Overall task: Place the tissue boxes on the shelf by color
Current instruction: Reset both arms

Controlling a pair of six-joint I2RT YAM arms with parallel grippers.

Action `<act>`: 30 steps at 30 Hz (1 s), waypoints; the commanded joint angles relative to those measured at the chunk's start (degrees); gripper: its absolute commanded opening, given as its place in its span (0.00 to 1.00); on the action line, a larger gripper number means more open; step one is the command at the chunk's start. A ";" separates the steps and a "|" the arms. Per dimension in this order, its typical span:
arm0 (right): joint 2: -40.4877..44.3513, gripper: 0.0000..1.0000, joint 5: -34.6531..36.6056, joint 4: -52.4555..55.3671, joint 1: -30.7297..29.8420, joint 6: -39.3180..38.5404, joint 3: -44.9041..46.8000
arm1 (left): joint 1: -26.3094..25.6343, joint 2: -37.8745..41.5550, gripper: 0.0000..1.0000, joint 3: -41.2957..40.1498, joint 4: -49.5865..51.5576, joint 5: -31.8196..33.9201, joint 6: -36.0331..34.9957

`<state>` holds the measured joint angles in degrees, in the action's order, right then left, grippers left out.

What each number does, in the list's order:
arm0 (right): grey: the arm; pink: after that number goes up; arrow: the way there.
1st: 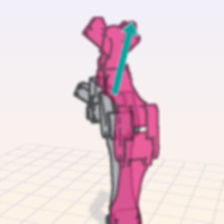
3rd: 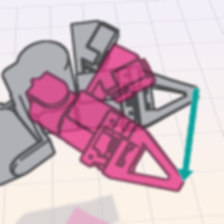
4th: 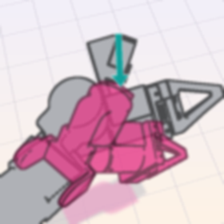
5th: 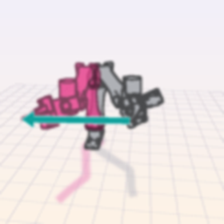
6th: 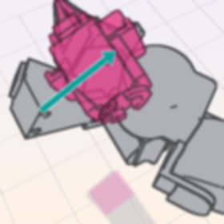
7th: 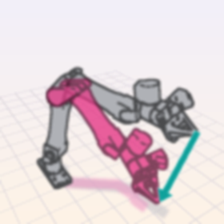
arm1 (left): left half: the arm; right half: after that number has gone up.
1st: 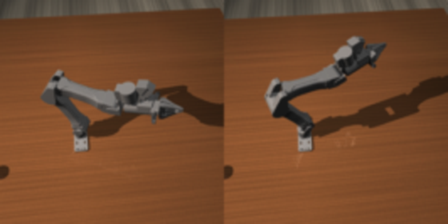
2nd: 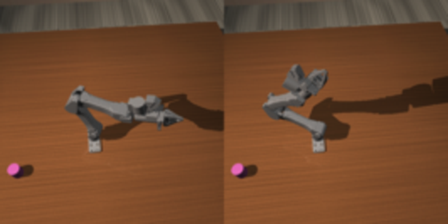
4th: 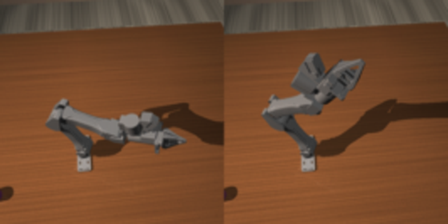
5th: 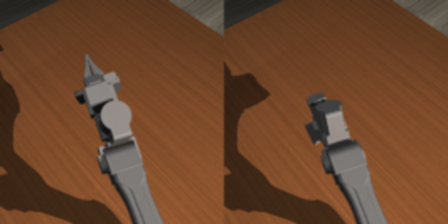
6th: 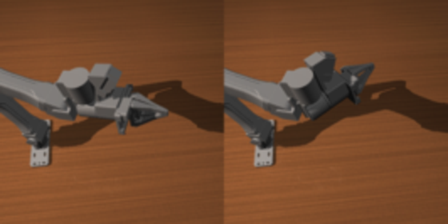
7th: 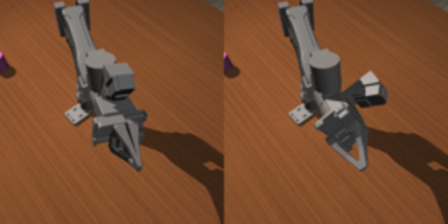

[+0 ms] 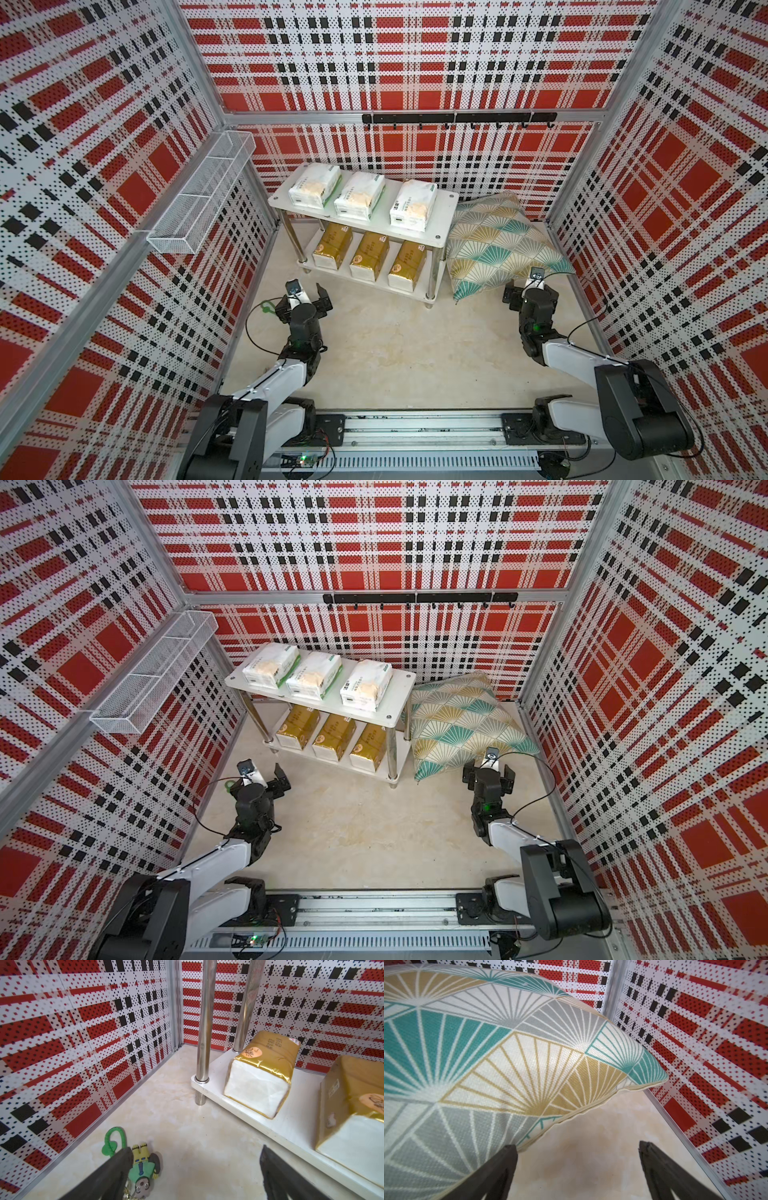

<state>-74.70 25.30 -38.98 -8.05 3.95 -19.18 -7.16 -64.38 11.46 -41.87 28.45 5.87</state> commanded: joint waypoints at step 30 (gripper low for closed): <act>-13.72 1.00 -20.99 -21.08 6.03 -1.66 1.16 | 5.05 -25.46 0.99 0.83 -36.43 -14.38 -5.09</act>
<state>-88.09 3.88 -60.88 -2.46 1.37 -17.21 -2.28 -89.65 11.73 -78.89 15.42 0.93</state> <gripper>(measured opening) 0.999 0.992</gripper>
